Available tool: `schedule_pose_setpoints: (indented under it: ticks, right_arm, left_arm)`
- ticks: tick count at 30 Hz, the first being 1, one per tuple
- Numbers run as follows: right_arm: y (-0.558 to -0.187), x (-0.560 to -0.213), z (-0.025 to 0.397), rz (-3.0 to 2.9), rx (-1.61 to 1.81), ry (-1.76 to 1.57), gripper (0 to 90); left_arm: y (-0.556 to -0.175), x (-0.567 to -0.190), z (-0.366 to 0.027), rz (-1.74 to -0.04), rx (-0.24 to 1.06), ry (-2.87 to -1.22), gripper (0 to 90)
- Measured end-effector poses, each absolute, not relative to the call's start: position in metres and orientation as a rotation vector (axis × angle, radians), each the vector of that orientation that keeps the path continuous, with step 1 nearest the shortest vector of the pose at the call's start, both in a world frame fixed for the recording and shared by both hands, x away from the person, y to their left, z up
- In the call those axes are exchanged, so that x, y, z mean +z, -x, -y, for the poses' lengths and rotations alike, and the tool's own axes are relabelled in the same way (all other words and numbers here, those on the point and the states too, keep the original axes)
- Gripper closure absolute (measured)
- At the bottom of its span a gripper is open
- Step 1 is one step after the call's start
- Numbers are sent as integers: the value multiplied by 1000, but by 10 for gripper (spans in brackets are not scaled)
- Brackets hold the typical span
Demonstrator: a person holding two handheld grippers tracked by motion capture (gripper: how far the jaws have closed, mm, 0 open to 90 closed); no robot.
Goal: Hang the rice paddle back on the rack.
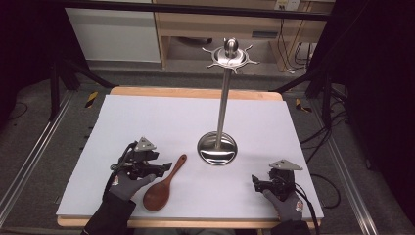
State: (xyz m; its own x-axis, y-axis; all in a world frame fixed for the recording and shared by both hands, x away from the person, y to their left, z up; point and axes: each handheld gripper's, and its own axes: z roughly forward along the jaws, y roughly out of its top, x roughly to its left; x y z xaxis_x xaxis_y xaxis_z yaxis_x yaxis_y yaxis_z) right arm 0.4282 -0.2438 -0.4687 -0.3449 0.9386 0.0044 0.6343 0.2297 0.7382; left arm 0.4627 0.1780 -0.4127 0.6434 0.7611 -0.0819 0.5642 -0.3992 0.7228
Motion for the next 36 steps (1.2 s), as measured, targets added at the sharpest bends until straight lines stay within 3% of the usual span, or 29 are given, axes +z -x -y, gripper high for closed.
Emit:
schedule_pose_setpoints:
  ticks: [36]
  right_arm:
    - [-429, -470, 244, -2075, 906, -1448, 132]
  left_arm:
    - [-474, -438, -149, -1072, 208, -2395, 551]
